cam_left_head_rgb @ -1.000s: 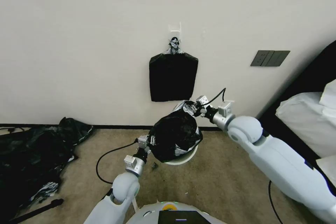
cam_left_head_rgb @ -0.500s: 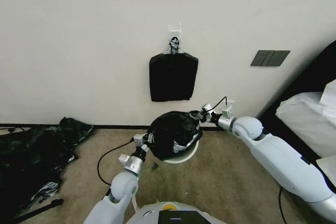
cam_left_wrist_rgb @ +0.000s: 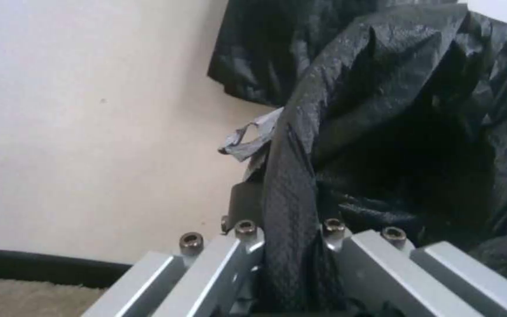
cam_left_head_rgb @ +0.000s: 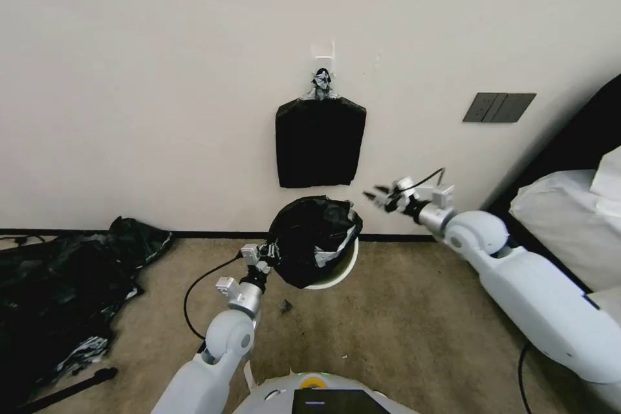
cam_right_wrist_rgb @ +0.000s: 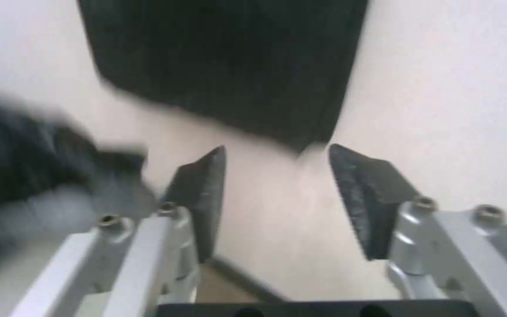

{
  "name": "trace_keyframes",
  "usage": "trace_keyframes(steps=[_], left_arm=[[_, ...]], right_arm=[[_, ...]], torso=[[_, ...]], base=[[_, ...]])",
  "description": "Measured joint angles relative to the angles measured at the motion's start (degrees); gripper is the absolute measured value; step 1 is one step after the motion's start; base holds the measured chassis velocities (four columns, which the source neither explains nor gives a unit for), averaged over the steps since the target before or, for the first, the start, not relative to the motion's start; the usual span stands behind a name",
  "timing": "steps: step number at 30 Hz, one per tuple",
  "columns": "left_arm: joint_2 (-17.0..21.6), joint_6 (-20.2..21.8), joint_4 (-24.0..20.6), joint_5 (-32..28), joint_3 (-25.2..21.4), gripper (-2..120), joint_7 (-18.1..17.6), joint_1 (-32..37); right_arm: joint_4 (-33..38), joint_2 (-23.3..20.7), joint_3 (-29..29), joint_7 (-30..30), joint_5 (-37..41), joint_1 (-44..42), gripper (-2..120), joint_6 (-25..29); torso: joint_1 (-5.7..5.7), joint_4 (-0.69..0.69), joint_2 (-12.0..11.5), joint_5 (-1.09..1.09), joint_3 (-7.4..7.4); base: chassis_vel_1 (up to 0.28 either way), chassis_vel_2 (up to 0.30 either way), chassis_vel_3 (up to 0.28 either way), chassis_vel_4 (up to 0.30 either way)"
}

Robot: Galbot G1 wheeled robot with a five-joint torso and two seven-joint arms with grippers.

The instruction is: Place a trash bag onto the trash bin.

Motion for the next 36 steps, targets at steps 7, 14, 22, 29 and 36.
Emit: trace_keyframes(steps=[7, 14, 22, 29, 36], left_arm=[[0.34, -0.06, 0.62, 6.52, 0.28, 2, -1.62, -1.12], [0.44, -1.10, 0.48, 13.41, 1.17, 2, -2.80, -1.68], [0.88, -2.58, -0.87, 18.17, 1.19, 2, -3.02, -1.27], [0.96, -3.31, -1.90, 20.35, 1.28, 2, -2.93, -0.96], [0.89, -3.85, -2.11, 21.24, 1.40, 2, -2.74, -0.93]], right_arm=[[16.17, -1.61, 4.70, 5.10, 12.04, -0.94, 75, -6.82], [24.26, -0.70, -3.63, 7.14, 15.26, -3.21, 97, -12.52], [24.14, 1.58, -13.15, 11.64, 12.58, -5.15, 92, -12.67], [23.08, 2.58, -17.15, 17.04, 12.66, -5.19, 76, -12.63], [22.06, 2.57, -18.47, 19.14, 12.88, -5.15, 49, -12.58]], torso=[[0.00, 0.02, 0.00, -0.05, 0.00], [-0.01, 0.00, 0.00, -0.02, 0.00], [-0.01, 0.00, 0.00, -0.01, 0.00], [0.00, 0.00, 0.00, -0.02, 0.00], [-0.01, 0.00, 0.00, -0.02, 0.00]], base=[[0.000, 0.000, 0.000, 0.000], [0.000, 0.000, 0.000, 0.000], [0.000, 0.000, 0.000, 0.000], [0.000, 0.000, 0.000, 0.000], [0.000, 0.000, 0.000, 0.000]])
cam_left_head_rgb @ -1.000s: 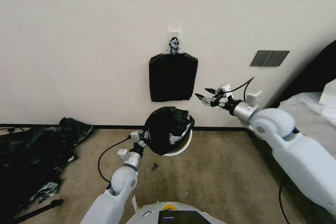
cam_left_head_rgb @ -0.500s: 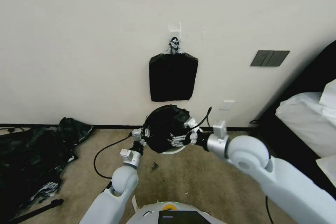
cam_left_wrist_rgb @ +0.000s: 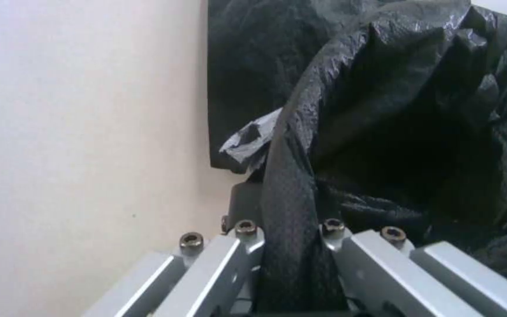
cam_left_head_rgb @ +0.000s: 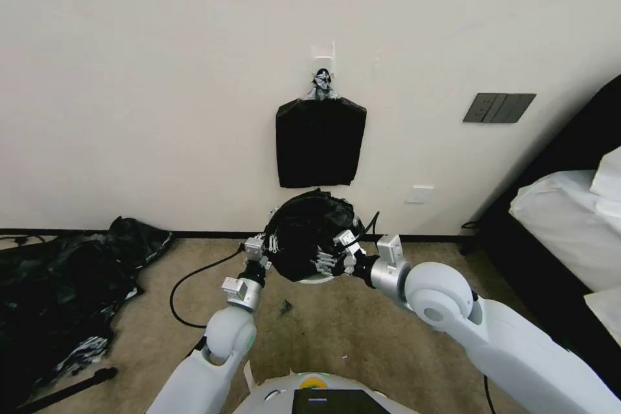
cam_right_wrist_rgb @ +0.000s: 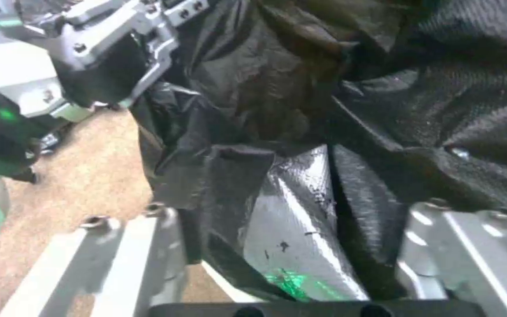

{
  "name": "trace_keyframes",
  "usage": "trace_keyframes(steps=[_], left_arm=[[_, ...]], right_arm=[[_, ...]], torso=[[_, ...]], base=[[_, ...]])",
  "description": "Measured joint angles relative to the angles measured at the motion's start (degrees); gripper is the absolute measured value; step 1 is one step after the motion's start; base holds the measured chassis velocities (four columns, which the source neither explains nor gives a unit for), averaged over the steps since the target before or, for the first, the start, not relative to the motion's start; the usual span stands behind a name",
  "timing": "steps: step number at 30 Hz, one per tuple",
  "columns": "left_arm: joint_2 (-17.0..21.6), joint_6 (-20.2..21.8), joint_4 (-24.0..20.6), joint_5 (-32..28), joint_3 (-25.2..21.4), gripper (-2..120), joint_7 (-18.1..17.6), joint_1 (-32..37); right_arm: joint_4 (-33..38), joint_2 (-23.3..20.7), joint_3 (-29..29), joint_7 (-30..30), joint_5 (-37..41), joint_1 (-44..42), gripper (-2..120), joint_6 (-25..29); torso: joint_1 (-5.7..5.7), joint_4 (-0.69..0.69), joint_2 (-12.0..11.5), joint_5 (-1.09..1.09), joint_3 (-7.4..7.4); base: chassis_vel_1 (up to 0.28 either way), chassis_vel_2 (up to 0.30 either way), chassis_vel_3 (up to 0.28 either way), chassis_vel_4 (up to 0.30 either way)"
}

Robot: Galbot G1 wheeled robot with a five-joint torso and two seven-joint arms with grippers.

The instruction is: Place a trash bag onto the trash bin.

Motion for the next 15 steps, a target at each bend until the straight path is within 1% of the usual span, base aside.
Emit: trace_keyframes(steps=[1, 2, 4, 5, 8, 10, 11, 12, 13, 14, 15], left_arm=[[0.01, -0.02, -0.11, 0.00, -0.02, 2, 0.02, -0.06], [0.01, -0.02, -0.11, 0.00, -0.02, 2, 0.02, -0.06], [0.02, -0.02, -0.16, -0.03, -0.12, 2, 0.04, -0.18], [0.02, -0.02, -0.16, -0.03, -0.12, 2, 0.04, -0.18], [-0.23, -0.01, -0.04, -0.33, -0.17, 2, 0.04, -0.42], [-0.33, 0.01, 0.08, -0.46, -0.17, 2, 0.04, -0.47], [-0.46, 0.14, 0.23, -0.98, -0.16, 2, 0.01, -0.51], [-0.58, 0.43, 0.26, -1.70, -0.11, 2, -0.08, -0.51], [-0.58, 0.43, 0.26, -1.70, -0.11, 2, -0.08, -0.51], [-0.72, 1.06, 0.20, -3.19, -0.08, 2, -0.43, -0.50], [-0.74, 1.23, 0.17, -3.59, -0.08, 2, -0.56, -0.50]], right_arm=[[-0.05, -0.27, -0.03, 0.05, 0.29, 0.05, 43, 0.01], [-0.05, -0.27, -0.03, 0.05, 0.29, 0.05, 43, 0.01], [-0.05, -0.68, -0.28, -0.11, -0.36, 0.08, 33, 0.04], [-0.05, -0.68, -0.28, -0.11, -0.36, 0.08, 33, 0.04], [0.05, -0.78, -0.37, -0.72, -0.63, 0.10, 18, 0.08], [0.07, -0.78, -0.39, -0.90, -0.65, 0.10, 16, 0.08], [0.12, -0.81, -0.45, -1.16, -0.66, 0.06, 10, 0.10], [0.14, -0.90, -0.53, -1.31, -0.66, -0.02, 7, 0.11], [0.14, -0.90, -0.53, -1.31, -0.66, -0.02, 7, 0.11], [0.16, -1.17, -0.55, -1.51, -0.69, -0.17, 0, 0.12], [0.19, -1.28, -0.52, -1.62, -0.69, -0.25, 0, 0.12]], torso=[[0.00, 0.00, 0.00, 0.00, 0.00], [0.00, 0.00, 0.00, 0.00, 0.00], [0.00, 0.00, 0.00, 0.01, 0.00], [0.00, 0.00, 0.00, 0.01, 0.00], [0.00, 0.00, 0.00, 0.01, 0.00], [0.00, 0.00, 0.00, 0.00, 0.00], [0.00, 0.00, 0.00, 0.00, 0.00], [0.00, 0.00, 0.00, 0.01, 0.00], [0.00, 0.00, 0.00, 0.01, 0.00], [0.00, 0.00, 0.00, 0.00, 0.00], [0.00, 0.00, 0.00, 0.00, 0.00]], base=[[0.000, 0.000, 0.000, 0.000], [0.000, 0.000, 0.000, 0.000], [0.000, 0.000, 0.000, 0.000], [0.000, 0.000, 0.000, 0.000], [0.000, 0.000, 0.000, 0.000], [0.000, 0.000, 0.000, 0.000], [0.000, 0.000, 0.000, 0.000], [0.000, 0.000, 0.000, 0.000], [0.000, 0.000, 0.000, 0.000], [0.000, 0.000, 0.000, 0.000], [0.000, 0.000, 0.000, 0.000]])
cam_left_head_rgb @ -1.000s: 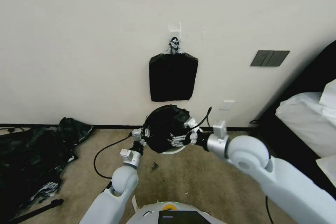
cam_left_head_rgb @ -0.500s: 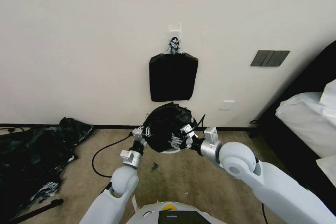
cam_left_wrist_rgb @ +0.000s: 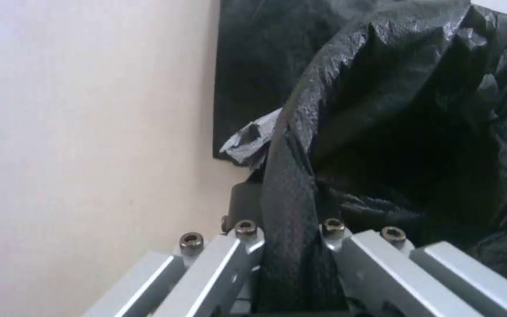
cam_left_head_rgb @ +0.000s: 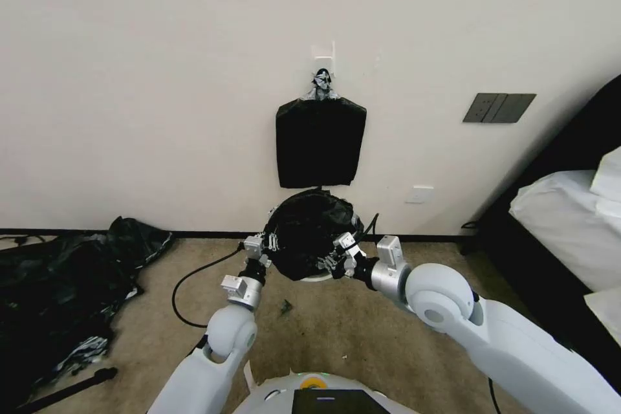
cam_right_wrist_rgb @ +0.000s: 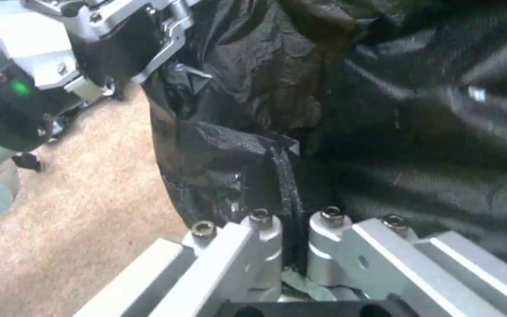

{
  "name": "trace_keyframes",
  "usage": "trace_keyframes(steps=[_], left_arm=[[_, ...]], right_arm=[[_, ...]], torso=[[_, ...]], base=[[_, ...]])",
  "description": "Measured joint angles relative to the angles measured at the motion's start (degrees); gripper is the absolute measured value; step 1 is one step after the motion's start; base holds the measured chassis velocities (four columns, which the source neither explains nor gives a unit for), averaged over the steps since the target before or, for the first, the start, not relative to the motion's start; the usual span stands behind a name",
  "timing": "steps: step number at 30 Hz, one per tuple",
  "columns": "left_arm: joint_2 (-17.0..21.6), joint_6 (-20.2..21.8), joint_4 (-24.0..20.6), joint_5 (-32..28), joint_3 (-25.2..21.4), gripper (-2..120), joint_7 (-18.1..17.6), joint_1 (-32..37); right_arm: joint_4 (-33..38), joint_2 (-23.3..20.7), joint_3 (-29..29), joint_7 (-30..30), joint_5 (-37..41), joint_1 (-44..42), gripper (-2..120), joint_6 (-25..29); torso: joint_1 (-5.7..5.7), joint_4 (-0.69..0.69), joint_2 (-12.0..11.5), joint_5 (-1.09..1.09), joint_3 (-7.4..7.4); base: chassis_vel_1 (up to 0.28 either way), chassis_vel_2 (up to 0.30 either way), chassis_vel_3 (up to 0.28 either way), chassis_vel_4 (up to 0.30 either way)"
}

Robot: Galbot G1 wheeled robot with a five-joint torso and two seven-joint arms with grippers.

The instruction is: Place a trash bag onto the trash bin.

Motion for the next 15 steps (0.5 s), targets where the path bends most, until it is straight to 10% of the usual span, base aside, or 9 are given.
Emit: trace_keyframes(steps=[15], left_arm=[[-0.52, 4.14, 1.06, -14.56, -0.60, 2, -5.78, -2.11]], right_arm=[[4.41, -4.48, 2.96, -2.21, -0.89, -7.45, 0, 0.07]], torso=[[0.00, 0.00, 0.00, 0.00, 0.00]], base=[[0.000, 0.000, 0.000, 0.000]])
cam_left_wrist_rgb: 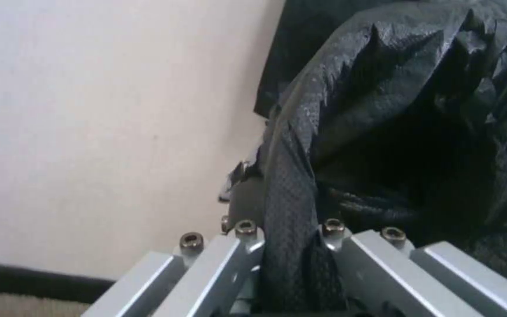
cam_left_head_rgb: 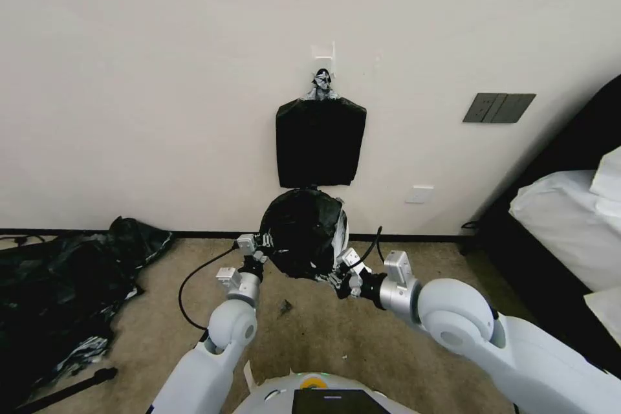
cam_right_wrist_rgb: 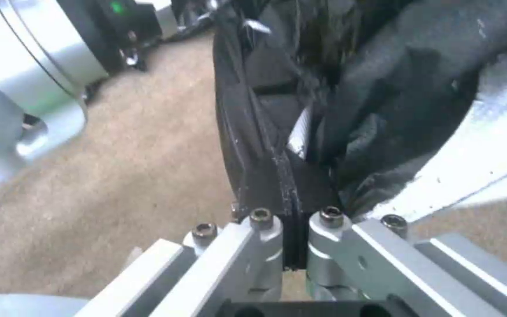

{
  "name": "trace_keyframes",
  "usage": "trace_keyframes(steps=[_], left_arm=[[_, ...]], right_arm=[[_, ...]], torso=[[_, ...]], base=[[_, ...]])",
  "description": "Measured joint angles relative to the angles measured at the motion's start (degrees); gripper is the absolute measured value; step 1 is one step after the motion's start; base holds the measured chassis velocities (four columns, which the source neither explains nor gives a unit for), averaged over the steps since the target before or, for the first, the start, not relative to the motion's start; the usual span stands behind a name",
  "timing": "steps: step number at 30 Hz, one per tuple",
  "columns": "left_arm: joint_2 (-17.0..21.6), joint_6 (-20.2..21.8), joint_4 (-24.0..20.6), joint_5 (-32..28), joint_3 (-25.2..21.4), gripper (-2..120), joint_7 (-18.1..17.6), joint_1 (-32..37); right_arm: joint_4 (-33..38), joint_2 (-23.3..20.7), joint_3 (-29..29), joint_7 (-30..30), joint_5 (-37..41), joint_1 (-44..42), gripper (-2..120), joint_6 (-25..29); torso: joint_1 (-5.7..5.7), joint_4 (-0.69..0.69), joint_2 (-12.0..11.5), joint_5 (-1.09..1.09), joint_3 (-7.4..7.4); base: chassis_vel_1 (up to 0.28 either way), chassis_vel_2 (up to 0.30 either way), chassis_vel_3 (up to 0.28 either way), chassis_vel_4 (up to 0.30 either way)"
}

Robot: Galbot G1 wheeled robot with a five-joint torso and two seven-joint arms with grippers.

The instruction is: Place a trash bag onto the trash bin.

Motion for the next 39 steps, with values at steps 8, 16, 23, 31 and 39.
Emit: trace_keyframes(steps=[8, 16, 23, 31, 39], left_arm=[[0.55, 2.38, -1.89, -7.56, -0.25, 2, -2.46, -0.68], [0.65, 3.45, -2.83, -10.22, -0.67, 2, -3.39, -0.36], [0.41, 3.75, -2.69, -12.43, -1.09, 2, -4.72, -0.69], [0.54, 3.85, -2.11, -10.07, -0.93, 2, -4.66, -0.92], [0.43, 3.64, -1.68, -6.53, -0.35, 2, -4.23, -0.99]], right_arm=[[-3.74, 0.07, 0.11, -3.29, -6.38, -2.12, 0, 0.17], [-5.55, 0.37, 0.48, -6.94, -13.87, -1.64, 0, 0.30], [-5.51, -0.42, 1.33, -10.75, -16.94, -2.00, 0, 0.67], [-2.82, -0.02, 1.16, -9.97, -15.23, -1.37, 18, 2.76], [2.57, -0.47, 2.19, -3.30, -5.12, 1.90, 49, 2.33]], torso=[[0.00, 0.00, 0.00, 0.00, 0.00], [0.00, 0.00, 0.00, 0.00, 0.00], [0.00, 0.00, 0.00, -0.01, 0.00], [0.00, 0.00, 0.00, -0.01, 0.00], [0.00, 0.00, 0.00, -0.01, 0.00]], base=[[0.000, 0.000, 0.000, 0.000], [0.000, 0.000, 0.000, 0.000], [0.000, 0.000, 0.000, 0.000], [0.000, 0.000, 0.000, 0.000], [0.000, 0.000, 0.000, 0.000]])
